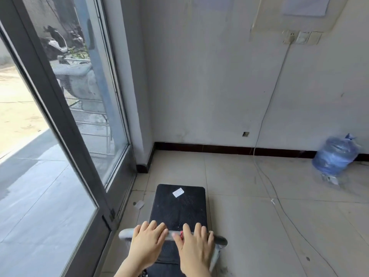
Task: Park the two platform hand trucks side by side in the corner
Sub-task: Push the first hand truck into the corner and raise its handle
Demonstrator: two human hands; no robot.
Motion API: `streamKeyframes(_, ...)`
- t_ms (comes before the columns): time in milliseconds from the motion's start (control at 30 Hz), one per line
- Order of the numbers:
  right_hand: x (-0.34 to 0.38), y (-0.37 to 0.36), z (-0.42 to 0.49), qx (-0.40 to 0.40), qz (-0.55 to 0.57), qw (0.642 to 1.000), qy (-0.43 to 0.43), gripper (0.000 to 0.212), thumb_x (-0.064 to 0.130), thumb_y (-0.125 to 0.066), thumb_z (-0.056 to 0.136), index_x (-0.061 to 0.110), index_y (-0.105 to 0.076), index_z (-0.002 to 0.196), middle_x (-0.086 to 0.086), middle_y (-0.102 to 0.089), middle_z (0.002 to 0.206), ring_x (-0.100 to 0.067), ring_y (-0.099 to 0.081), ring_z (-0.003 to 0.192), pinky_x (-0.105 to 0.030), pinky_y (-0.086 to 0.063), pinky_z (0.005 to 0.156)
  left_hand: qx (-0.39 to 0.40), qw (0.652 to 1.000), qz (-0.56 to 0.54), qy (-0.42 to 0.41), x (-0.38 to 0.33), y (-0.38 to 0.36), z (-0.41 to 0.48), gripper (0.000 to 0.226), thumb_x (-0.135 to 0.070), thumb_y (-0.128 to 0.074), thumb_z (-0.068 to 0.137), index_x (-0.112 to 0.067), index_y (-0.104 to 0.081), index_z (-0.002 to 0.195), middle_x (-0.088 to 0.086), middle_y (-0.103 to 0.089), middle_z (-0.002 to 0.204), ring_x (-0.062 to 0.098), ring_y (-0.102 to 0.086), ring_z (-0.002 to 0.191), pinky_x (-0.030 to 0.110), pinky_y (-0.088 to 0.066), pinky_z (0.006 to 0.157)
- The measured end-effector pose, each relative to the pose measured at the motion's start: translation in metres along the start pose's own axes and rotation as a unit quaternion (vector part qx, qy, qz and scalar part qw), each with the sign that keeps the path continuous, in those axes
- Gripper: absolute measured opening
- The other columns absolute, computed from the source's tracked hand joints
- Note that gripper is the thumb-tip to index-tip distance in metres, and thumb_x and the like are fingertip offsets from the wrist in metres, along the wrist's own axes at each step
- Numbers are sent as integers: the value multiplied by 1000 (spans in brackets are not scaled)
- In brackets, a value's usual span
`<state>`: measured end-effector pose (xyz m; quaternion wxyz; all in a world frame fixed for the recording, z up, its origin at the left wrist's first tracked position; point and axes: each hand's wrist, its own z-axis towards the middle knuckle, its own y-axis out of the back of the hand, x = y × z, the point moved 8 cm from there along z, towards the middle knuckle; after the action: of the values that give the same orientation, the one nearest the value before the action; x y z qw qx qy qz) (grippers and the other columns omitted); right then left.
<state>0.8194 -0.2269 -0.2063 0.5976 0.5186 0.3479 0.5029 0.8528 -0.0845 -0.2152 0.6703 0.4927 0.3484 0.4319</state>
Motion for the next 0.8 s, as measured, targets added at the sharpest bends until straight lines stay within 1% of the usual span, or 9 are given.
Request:
streamKeyframes(100,4,-7,55,-12,-6,1000,-3,44,56,-35,76,24,-65,69,-7,-57,65,-30,-56,64,-50,-40,75,-14,1000,-3,-9,10,-13,53,56,-35,1,101,-31,-49,76,-11,-52,63,15,-36,53,26,-24,58)
streamKeyframes(167,9,-14,90,-15,-6,1000,0,49,58,-30,81,24,-63,69,-7,-57,65,-29,-55,64,-49,-42,73,-41,999,-10,-7,19,-16,91,42,-33,-14,100,-33,-47,75,-13,-48,61,12,-29,55,24,-26,58)
streamKeyframes(267,17,-28,144,-15,-8,1000,2,68,60,-9,92,24,-64,74,-7,-59,68,-29,-56,66,-50,-47,70,-47,998,-34,-19,29,-22,147,14,-36,-36,87,-36,-43,75,-17,-41,58,10,-46,50,22,-34,54)
streamKeyframes(300,21,-31,162,-20,-14,1000,1,65,60,-13,91,24,-64,74,-7,-59,68,-29,-57,66,-50,-49,69,-42,998,-36,-23,33,-26,164,10,-37,-38,84,-36,-42,75,-17,-42,57,10,-50,50,22,-39,52)
streamKeyframes(400,33,-43,217,-30,-46,998,-2,46,56,-31,80,25,-64,70,-5,-58,65,-28,-57,63,-49,-48,69,-17,998,-56,-15,52,-45,220,17,-37,-39,82,-35,-50,70,-16,-48,57,11,-53,51,25,-46,52)
streamKeyframes(533,47,-65,287,-22,-62,998,-1,51,57,-26,86,25,-62,69,-4,-57,62,-26,-56,60,-49,-50,63,-21,998,-58,-12,75,-62,288,17,-33,-50,82,-32,-57,67,-13,-52,58,14,-54,53,28,-48,54)
streamKeyframes(667,60,-85,357,-9,-73,997,-3,43,54,-34,80,24,-64,71,-4,-56,60,-26,-55,59,-46,-50,60,-29,998,-49,-10,102,-83,355,27,-36,-38,84,-30,-56,64,-11,-50,56,16,-52,52,30,-47,54)
streamKeyframes(733,63,-96,390,3,-65,998,-8,47,54,-31,85,24,-65,71,-3,-57,60,-25,-55,58,-46,-51,59,-36,998,-48,-11,113,-91,385,29,-36,-37,84,-30,-57,64,-11,-50,56,17,-52,51,30,-48,54)
streamKeyframes(800,66,-107,419,23,-53,998,-12,62,54,-16,93,24,-67,73,-3,-59,60,-24,-57,57,-46,-52,57,-45,998,-48,-17,120,-96,413,30,-35,-36,83,-30,-58,64,-11,-51,56,17,-52,50,30,-48,54)
